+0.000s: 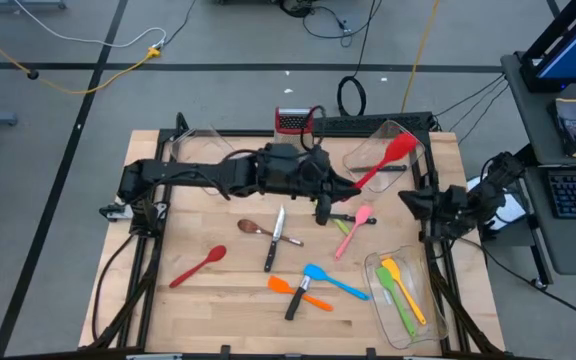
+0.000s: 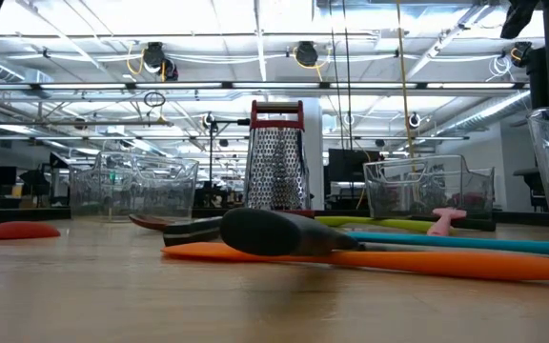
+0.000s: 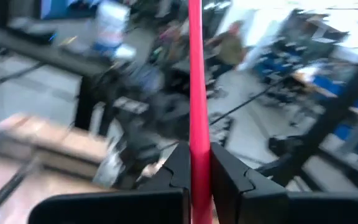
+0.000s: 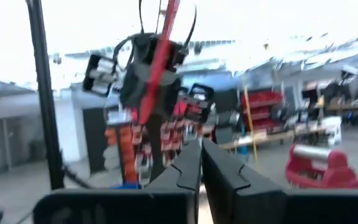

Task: Pick & Place Kitchen Items
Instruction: Put the red spatula into the bottom transparent bin

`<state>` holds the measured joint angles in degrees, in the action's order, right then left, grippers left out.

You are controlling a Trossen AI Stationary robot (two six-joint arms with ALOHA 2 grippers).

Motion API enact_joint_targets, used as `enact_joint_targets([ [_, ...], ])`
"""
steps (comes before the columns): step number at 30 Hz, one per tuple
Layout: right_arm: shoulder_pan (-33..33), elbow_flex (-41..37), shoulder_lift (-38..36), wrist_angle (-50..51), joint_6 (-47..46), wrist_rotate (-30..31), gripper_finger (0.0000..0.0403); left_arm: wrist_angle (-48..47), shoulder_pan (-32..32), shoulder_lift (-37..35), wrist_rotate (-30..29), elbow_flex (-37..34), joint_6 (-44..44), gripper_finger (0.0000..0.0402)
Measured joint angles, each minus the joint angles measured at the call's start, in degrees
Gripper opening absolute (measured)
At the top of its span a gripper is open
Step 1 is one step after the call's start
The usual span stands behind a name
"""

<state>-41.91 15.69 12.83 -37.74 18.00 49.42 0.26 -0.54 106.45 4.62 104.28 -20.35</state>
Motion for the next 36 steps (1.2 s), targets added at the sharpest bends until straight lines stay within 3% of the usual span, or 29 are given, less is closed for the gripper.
enact_joint_targets([
  [5, 0.0, -0.4, 2.0, -5.3, 4.9, -1.0, 0.0044, 7.8, 0.0, 0.2, 1.8, -3.2, 2.2, 0.0022],
  [12, 0.0, 2.1, 8.5, -10.4, 5.1, -1.6, 0.0117, 16.5, -0.7, 0.3, 3.1, -7.7, 3.8, 0.0022],
  [24, 5.3, 14.4, 23.7, -11.4, 5.2, -0.1, 0.0240, 15.7, -2.7, 0.3, -0.2, -8.0, 7.2, 0.0022],
  [36, 12.8, 20.6, 31.9, -8.2, -6.4, -7.1, 0.0279, 13.1, -2.7, 0.3, -1.3, -8.0, 7.2, 0.0022],
])
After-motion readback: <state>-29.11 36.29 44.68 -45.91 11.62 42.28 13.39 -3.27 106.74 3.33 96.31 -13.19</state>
